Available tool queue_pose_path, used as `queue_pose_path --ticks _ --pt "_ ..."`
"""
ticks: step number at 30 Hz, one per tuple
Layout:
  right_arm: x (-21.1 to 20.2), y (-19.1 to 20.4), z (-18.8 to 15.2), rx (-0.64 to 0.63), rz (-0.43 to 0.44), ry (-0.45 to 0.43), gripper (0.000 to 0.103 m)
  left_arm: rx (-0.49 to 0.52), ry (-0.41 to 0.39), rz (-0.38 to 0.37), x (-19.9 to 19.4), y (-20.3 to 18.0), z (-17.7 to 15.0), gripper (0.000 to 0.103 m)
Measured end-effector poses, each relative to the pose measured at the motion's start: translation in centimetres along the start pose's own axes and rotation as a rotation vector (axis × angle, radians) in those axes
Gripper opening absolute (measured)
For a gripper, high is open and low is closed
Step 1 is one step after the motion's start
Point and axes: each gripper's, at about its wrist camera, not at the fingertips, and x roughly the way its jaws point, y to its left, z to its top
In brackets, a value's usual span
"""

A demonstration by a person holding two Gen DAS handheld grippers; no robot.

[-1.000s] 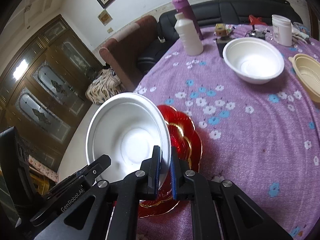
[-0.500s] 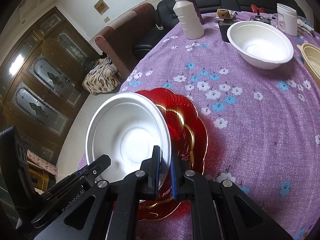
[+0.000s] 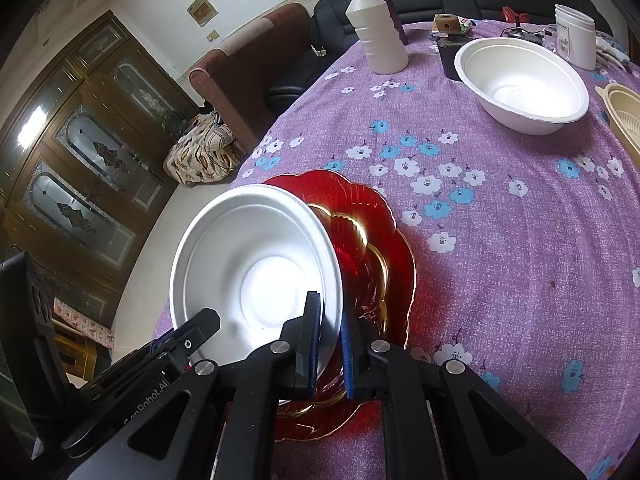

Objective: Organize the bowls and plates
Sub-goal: 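Lower the white bowl onto the red plate stack with the left gripper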

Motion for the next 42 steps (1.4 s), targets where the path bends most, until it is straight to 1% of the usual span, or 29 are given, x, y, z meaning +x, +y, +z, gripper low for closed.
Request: queue_pose_path --ticks 35,42 --pt "1.1 0.0 -0.2 -0.003 0.002 0.028 0.008 -0.003 0.018 0.009 0.3 1.3 -0.6 0.012" --pt "1.4 -0.1 -0.1 0.001 0.008 0.032 0.008 -0.004 0.018 0.013 0.4 1.0 -0.6 0.012"
